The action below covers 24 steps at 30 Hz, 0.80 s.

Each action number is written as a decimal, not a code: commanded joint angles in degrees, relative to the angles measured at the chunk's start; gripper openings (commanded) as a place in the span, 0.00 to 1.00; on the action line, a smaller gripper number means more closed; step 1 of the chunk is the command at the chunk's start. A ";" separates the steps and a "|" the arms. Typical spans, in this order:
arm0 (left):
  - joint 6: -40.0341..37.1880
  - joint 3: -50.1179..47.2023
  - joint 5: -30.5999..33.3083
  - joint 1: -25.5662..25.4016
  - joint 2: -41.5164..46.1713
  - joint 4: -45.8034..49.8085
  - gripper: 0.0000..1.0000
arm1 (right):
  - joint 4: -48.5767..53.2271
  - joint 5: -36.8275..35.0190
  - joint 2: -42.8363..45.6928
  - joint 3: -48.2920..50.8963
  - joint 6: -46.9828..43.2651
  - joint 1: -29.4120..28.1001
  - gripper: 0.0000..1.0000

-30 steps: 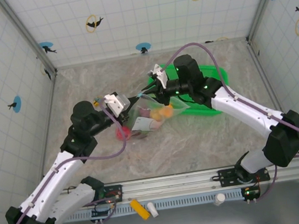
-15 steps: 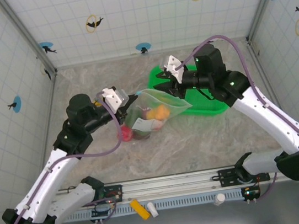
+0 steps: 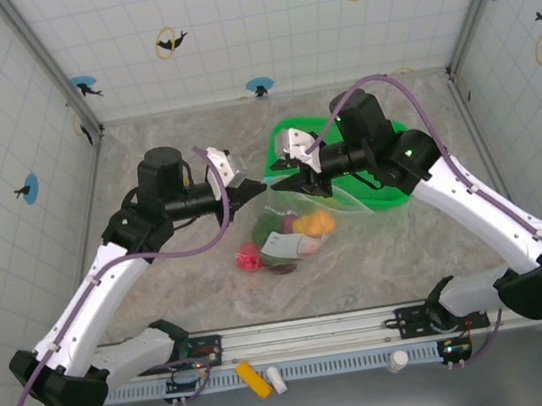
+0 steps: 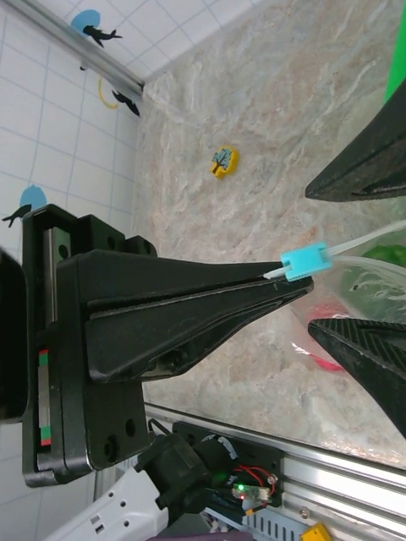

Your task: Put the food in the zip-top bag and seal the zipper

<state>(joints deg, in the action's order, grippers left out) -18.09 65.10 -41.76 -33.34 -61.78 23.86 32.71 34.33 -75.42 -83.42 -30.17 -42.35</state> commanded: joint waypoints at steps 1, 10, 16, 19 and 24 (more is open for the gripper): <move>0.16 2.05 -2.67 -0.31 -0.01 1.15 0.00 | -0.94 1.96 0.09 0.03 -0.29 -0.29 0.35; 0.76 1.96 -2.47 -0.34 0.20 -0.09 0.00 | -2.04 3.11 -2.16 -0.90 1.56 -0.88 0.23; 0.92 1.87 -1.96 -0.36 0.66 -0.42 0.00 | -1.82 3.54 -2.79 -1.13 1.96 -1.30 0.18; 0.70 1.57 -1.36 -0.37 1.00 -0.48 0.00 | -1.89 3.02 -2.55 -1.13 1.87 -1.21 0.09; 0.50 1.08 -0.56 -0.34 1.49 -0.65 0.00 | -2.94 3.09 -1.31 -0.70 3.00 -1.12 0.15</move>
<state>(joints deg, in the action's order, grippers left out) -17.76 65.32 -41.76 -33.34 -61.52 23.99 31.48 36.99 -77.97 -83.40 -28.08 -43.18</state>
